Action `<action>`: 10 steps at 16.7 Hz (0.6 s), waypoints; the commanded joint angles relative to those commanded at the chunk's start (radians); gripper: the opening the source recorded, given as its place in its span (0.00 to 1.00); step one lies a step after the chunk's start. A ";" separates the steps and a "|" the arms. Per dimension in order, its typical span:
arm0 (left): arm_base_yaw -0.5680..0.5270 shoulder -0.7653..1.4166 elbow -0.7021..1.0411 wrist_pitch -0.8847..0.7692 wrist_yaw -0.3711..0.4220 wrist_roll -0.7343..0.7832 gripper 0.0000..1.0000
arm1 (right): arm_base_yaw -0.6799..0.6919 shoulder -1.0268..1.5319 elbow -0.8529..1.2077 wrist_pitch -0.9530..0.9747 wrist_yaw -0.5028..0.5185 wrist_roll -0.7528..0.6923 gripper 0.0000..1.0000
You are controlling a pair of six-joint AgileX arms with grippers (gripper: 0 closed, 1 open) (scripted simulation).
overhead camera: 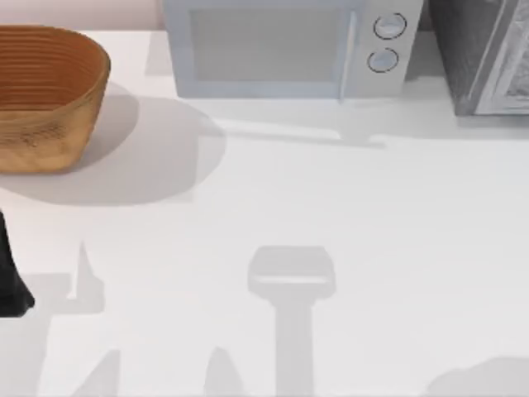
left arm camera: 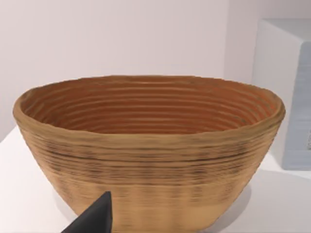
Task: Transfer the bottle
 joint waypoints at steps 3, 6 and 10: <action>0.000 0.000 0.000 0.000 0.000 0.000 1.00 | 0.000 0.000 0.000 0.000 0.000 0.000 0.60; 0.000 0.000 0.000 0.000 0.000 0.000 1.00 | 0.000 0.000 0.000 0.000 0.000 0.000 0.83; 0.000 0.000 0.000 0.000 0.000 0.000 1.00 | 0.000 0.000 0.000 0.000 0.000 0.000 1.00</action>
